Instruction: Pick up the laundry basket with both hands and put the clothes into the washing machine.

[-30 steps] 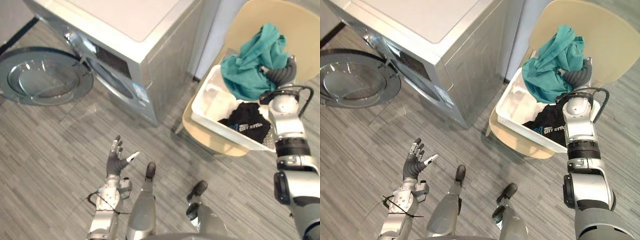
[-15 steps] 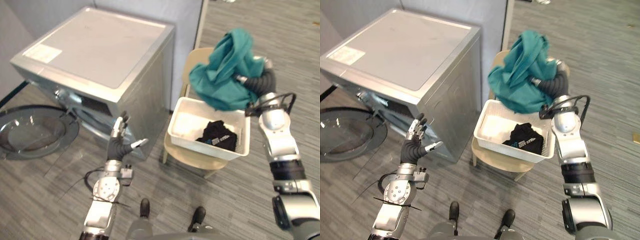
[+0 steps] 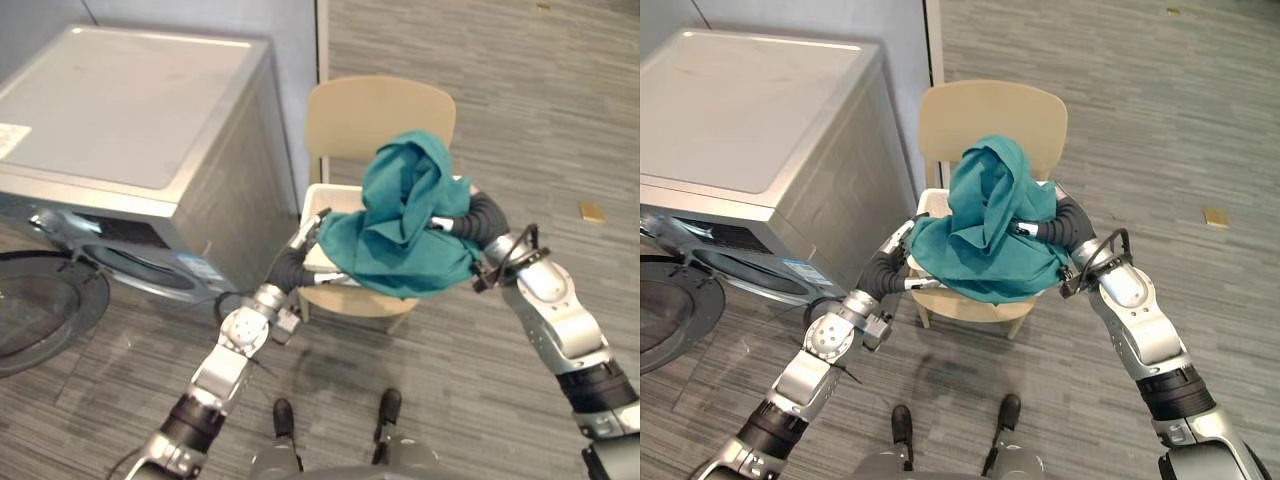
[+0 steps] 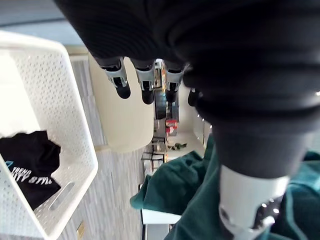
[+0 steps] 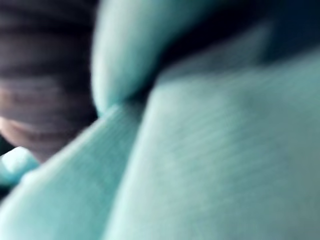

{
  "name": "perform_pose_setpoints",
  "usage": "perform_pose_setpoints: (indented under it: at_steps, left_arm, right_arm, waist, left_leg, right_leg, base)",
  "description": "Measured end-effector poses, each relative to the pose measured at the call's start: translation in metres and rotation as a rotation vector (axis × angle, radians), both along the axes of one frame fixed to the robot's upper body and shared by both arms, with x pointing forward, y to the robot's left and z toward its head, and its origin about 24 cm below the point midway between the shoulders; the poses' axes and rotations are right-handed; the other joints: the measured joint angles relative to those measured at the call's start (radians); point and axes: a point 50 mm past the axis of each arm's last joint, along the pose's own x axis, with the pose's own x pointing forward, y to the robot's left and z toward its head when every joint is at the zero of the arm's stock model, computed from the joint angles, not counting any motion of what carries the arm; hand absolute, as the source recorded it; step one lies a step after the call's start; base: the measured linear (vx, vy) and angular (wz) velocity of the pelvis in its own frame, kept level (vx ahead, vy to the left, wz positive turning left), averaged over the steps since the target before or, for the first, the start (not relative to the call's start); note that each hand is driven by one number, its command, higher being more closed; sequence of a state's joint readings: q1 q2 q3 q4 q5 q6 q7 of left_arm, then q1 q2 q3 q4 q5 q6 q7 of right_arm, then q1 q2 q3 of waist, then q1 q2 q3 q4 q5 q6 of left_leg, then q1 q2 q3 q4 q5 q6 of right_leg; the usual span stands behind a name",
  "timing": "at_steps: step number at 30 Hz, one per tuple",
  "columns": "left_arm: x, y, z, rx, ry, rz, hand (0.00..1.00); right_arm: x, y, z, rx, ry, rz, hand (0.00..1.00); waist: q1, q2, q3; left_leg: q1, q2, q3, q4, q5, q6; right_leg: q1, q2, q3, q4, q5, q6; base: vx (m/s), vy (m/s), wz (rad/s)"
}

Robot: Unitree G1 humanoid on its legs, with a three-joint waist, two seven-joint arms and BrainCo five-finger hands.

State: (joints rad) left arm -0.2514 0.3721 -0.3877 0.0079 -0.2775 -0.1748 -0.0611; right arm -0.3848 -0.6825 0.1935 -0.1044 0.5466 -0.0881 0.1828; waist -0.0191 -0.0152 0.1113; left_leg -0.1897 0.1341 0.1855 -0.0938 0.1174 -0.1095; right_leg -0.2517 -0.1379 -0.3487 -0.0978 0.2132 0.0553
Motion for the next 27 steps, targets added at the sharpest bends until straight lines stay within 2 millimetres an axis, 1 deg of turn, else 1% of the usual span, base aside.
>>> perform_pose_setpoints:
  at_steps: [2,4,5,7,8,9,11,16,21,25,27]
  left_arm:
    - [0.008,-0.005,0.016,-0.005,-0.042,-0.035,0.0]
    - [0.013,-0.012,0.029,0.006,-0.083,-0.069,0.0]
    - [0.015,-0.015,0.033,0.007,-0.094,-0.087,0.0]
    - [0.021,-0.022,0.038,0.02,-0.105,-0.11,0.0]
    - [0.024,-0.026,0.042,0.021,-0.107,-0.128,0.0]
    - [0.026,-0.029,0.045,0.024,-0.111,-0.137,0.0]
    - [0.031,-0.034,0.056,0.019,-0.131,-0.163,0.0]
    - [0.037,-0.044,0.072,0.033,-0.166,-0.197,0.0]
    - [0.04,-0.044,0.079,0.021,-0.184,-0.182,0.0]
    - [0.04,-0.044,0.081,-0.003,-0.199,-0.16,0.0]
    - [0.04,-0.045,0.084,-0.015,-0.224,-0.124,0.0]
  right_arm:
    - [0.003,0.007,0.018,0.015,-0.064,0.032,1.0]
    - [0.005,0.011,0.031,0.028,-0.105,0.052,1.0]
    - [0.005,0.014,0.035,0.026,-0.12,0.061,1.0]
    - [0.006,0.018,0.043,0.009,-0.145,0.079,1.0]
    - [0.006,0.02,0.049,-0.005,-0.165,0.088,1.0]
    - [0.005,0.021,0.052,-0.008,-0.175,0.09,1.0]
    - [0.001,0.025,0.063,0.003,-0.22,0.104,1.0]
    - [0.001,0.027,0.069,0.012,-0.246,0.099,1.0]
    - [-0.001,0.03,0.073,0.015,-0.27,0.114,1.0]
    - [-0.004,0.038,0.07,0.014,-0.269,0.152,1.0]
    - [-0.004,0.038,0.07,0.017,-0.273,0.155,1.0]
  waist:
    - [-0.014,-0.008,0.036]
    - [-0.016,-0.013,0.06]
    - [-0.015,-0.014,0.065]
    - [-0.016,-0.015,0.088]
    - [-0.017,-0.017,0.108]
    - [-0.017,-0.017,0.117]
    - [-0.022,-0.018,0.133]
    - [-0.021,-0.02,0.164]
    - [-0.02,-0.023,0.185]
    - [-0.02,-0.024,0.199]
    - [-0.019,-0.023,0.206]
  left_leg:
    - [-0.033,-0.003,0.01,0.0,0.006,0.001]
    - [-0.062,-0.004,0.014,0.0,0.012,0.005]
    - [-0.076,-0.004,0.015,0.0,0.012,0.005]
    - [-0.088,-0.004,0.015,0.002,0.013,0.004]
    - [-0.096,-0.004,0.014,0.01,0.013,0.004]
    - [-0.098,-0.004,0.013,0.01,0.013,0.004]
    - [-0.129,-0.004,0.007,0.015,0.012,0.004]
    - [-0.157,-0.005,-0.011,0.026,0.012,0.004]
    - [-0.178,-0.006,-0.022,0.036,0.007,0.01]
    - [-0.184,-0.007,-0.02,0.039,0.007,0.011]
    - [-0.185,-0.008,-0.021,0.039,0.007,0.011]
  right_leg:
    - [-0.035,-0.002,0.009,0.0,0.007,0.004]
    - [-0.068,-0.002,0.019,0.0,0.013,0.003]
    - [-0.088,-0.002,0.023,0.0,0.024,-0.009]
    - [-0.101,-0.001,0.024,0.0,0.035,-0.015]
    - [-0.105,-0.001,0.024,0.0,0.036,-0.016]
    - [-0.106,-0.001,0.024,0.0,0.036,-0.016]
    - [-0.129,-0.002,0.017,0.0,0.038,-0.014]
    - [-0.141,-0.004,0.006,0.0,0.038,-0.015]
    - [-0.148,-0.007,-0.001,-0.001,0.039,-0.016]
    - [-0.153,-0.008,0.0,-0.001,0.039,-0.016]
    - [-0.153,-0.008,0.0,-0.001,0.039,-0.016]
  base:
    - [-0.04,0.027,-0.07]
    - [-0.01,0.034,-0.11]
    - [0.02,0.021,-0.13]
    - [0.05,0.037,-0.07]
    - [0.06,0.046,-0.02]
    - [0.05,0.038,0.06]
    - [0.05,0.037,0.07]
    - [0.04,0.038,0.08]
    - [0.01,0.047,0.08]
    - [-0.02,0.039,0.0]
    - [-0.02,0.036,0.01]
